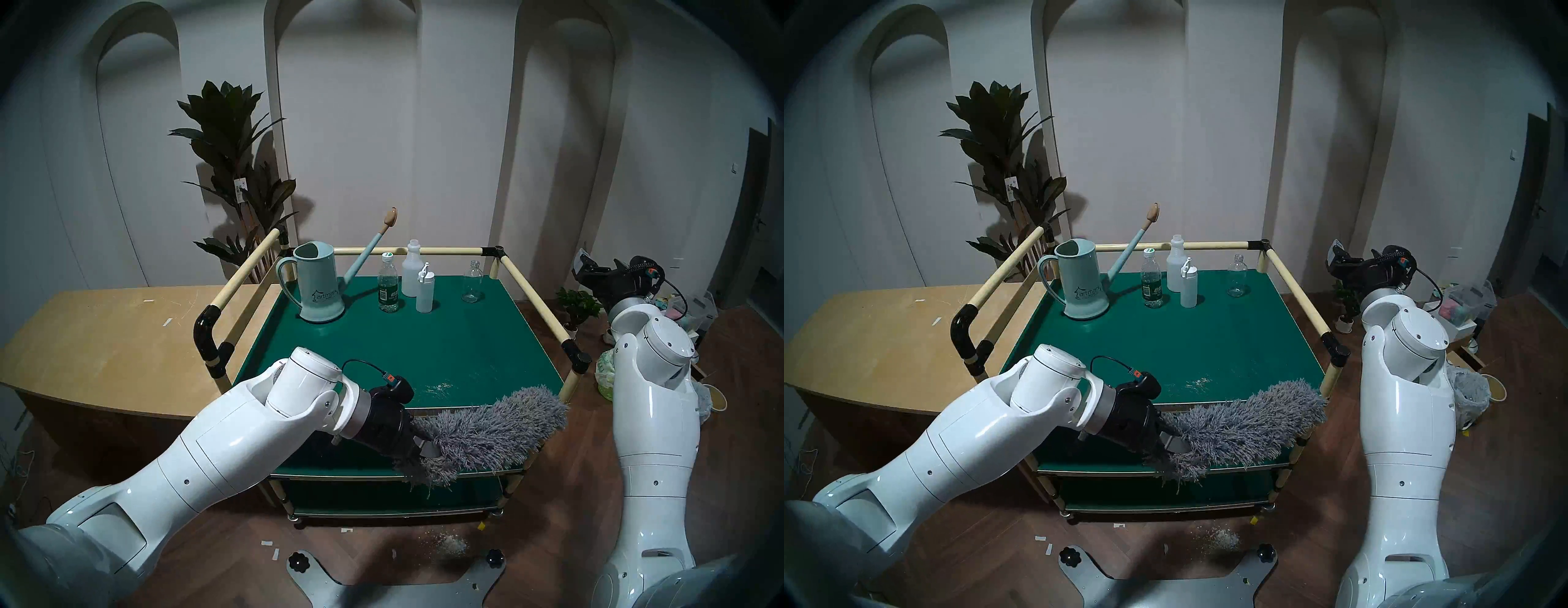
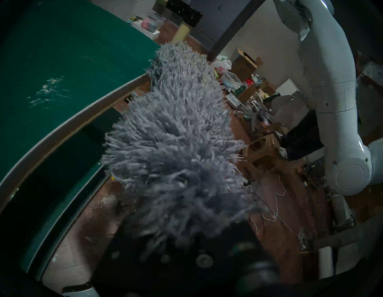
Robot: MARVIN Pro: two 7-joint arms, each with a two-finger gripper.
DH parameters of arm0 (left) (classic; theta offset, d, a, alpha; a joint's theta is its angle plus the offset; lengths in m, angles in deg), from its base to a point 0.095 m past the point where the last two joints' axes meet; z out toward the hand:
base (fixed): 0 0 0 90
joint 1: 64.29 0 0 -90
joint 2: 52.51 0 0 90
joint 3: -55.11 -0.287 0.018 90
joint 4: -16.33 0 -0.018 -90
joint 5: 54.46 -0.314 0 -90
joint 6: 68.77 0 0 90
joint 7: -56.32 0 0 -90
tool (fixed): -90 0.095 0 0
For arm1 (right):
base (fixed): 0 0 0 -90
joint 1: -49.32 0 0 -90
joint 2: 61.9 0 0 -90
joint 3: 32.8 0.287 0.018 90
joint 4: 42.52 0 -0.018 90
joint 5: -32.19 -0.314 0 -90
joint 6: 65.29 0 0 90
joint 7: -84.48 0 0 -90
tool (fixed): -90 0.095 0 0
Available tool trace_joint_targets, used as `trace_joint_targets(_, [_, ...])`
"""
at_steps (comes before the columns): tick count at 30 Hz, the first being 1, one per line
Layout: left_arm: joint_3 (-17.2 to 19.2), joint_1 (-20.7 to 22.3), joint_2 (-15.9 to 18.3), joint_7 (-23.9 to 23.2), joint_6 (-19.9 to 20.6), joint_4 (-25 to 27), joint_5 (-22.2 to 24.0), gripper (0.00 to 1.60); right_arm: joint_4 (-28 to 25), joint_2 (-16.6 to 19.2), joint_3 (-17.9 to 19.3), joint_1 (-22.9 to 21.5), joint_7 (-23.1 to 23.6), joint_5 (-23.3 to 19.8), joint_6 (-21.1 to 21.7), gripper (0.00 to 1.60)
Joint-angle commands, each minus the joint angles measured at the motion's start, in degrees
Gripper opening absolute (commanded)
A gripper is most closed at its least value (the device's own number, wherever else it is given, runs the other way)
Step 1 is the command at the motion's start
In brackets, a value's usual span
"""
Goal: Dust the shelf with the duster
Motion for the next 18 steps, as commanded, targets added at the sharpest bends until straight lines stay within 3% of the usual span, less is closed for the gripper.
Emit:
trace_joint_targets(1, [0.69,1.11,-0.72,-4.52,-1.92,-0.87,2.35,0.00,-0.96,0.90,0.10,0.36,0.48,0.44,0.10,1.60])
trace_joint_targets(5, [3.51,-0.77,-1.64,-5.58,0.71,-2.85,7.41,0.00,-0.49,1.20,0.00,0.60,0.83,0.84,0.28,1.60])
trace_joint_targets(9, [7.93,-4.05,-1.62,-6.88,0.71,-5.19,13.91,0.00,0.53,1.47,-0.41,0.64,1.19,1.49,0.22,1.60])
trace_joint_targets(14, [13.84,-8.56,-0.23,-2.62,0.71,-1.90,18.98,0.00,1.52,1.55,-0.90,0.44,1.73,2.01,-0.04,1.60])
trace_joint_targets(18, [17.19,-10.87,2.06,1.57,0.71,0.29,19.96,0.00,1.41,1.12,-1.74,0.09,2.35,1.78,-0.16,1.60])
